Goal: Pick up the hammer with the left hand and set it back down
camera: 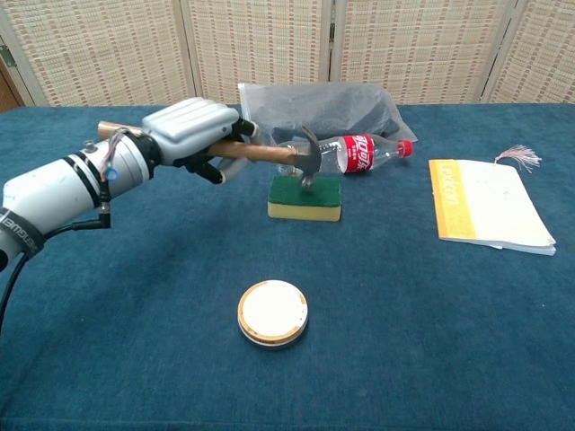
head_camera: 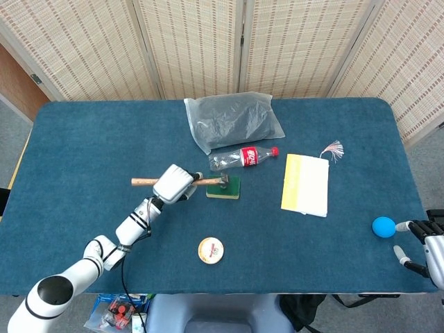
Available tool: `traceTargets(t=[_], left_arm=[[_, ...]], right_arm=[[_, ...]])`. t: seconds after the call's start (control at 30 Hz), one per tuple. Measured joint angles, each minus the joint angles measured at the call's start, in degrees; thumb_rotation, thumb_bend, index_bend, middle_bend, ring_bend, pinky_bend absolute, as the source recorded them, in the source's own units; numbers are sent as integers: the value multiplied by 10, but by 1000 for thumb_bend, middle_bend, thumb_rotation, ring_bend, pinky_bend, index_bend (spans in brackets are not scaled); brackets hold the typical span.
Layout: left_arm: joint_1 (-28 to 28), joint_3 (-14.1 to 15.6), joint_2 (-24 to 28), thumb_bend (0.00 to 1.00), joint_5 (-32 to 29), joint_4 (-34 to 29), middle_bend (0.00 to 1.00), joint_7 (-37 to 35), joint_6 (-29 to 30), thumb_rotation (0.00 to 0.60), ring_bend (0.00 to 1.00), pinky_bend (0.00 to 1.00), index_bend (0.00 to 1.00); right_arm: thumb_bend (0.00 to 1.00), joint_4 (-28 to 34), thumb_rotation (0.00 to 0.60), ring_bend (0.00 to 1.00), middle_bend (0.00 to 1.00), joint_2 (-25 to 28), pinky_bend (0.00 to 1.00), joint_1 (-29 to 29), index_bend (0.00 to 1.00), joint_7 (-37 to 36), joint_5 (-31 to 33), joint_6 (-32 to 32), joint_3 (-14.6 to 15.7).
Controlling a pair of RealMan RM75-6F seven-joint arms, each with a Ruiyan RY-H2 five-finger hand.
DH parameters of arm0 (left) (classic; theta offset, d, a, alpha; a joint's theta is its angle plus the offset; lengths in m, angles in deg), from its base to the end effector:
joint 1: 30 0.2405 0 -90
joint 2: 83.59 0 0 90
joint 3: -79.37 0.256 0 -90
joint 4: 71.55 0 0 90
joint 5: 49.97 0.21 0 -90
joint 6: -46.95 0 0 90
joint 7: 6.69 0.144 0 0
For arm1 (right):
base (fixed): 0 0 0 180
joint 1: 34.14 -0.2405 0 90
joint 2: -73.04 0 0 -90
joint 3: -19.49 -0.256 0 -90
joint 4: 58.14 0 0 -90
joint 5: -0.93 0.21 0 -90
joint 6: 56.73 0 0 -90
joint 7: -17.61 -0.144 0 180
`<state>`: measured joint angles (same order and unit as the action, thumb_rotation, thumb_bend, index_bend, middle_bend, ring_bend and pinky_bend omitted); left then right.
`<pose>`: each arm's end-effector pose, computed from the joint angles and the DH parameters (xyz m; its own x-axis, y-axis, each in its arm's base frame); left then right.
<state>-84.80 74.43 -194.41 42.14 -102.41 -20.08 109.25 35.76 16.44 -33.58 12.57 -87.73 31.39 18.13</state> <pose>-0.1231 0.4166 -0.0599 0.5339 -0.0545 0.8438 0.6229 -0.6495 -0.4361 -0.3219 -0.1458 0.1991 0.4133 -0.0112 0.9105 -0.9100 0.0314 0.4134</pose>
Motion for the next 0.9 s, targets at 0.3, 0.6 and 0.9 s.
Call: traceTargets(t=[0.3,0.6,0.9], left_arm=[[1,1,-1,567,-7,-1,846,-18,10,600,847,998,684],[6,-12,36,566,-32,-66,846,-31,-6,600,847,998,683],[2,-6,35,566,-48,-86,846,16,-62,600,845,995,682]], right_arm=[[291,0,600,319,395,1,298,3,398,-2,-2,6,0],[290,-4,600,319,395,-2,298,3,398,-4,-2,4,1],[291,-3,600,319,395,0,298,8,398,-5,0,11,1]])
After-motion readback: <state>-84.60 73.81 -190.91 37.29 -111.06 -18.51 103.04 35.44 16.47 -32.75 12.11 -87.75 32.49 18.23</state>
